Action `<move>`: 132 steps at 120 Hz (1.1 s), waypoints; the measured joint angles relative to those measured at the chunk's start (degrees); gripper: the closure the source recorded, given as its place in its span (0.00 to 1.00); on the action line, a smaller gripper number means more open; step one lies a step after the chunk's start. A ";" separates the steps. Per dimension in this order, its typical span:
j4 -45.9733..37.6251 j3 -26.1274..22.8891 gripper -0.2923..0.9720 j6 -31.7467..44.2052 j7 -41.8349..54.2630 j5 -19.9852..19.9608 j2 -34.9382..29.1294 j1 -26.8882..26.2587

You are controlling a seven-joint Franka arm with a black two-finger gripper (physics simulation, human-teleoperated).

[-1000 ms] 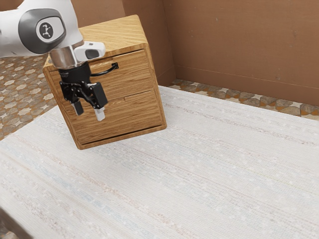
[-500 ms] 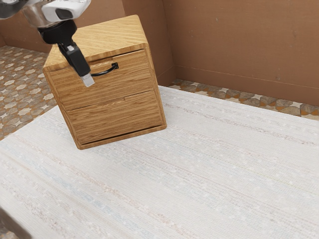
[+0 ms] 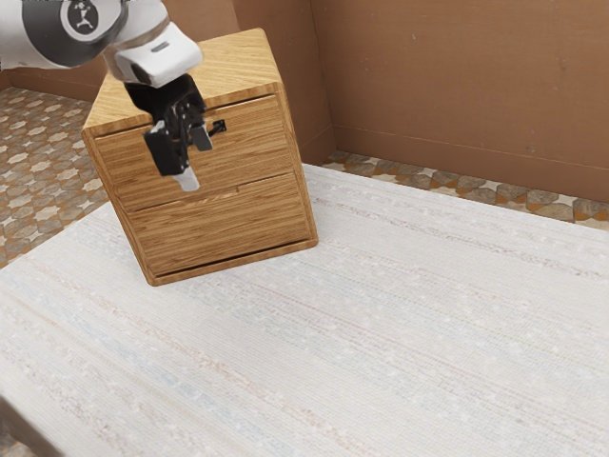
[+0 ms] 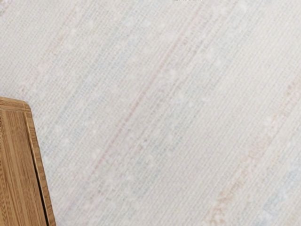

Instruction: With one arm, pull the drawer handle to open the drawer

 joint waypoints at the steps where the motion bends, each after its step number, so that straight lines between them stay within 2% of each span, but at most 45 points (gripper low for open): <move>1: 0.00 -0.01 0.23 0.11 0.25 0.00 0.08 -0.01; 37: -0.10 -0.05 0.23 3.67 5.29 -0.03 1.40 -0.21; 72: -0.45 0.10 0.23 6.43 4.20 0.81 2.37 -0.19; 85: -0.38 1.88 0.23 7.43 3.85 0.75 2.65 -0.15; 102: -0.26 3.83 0.23 4.87 2.96 0.86 -2.00 -1.08; 132: -0.24 4.33 0.23 1.43 0.26 0.89 -2.21 -1.55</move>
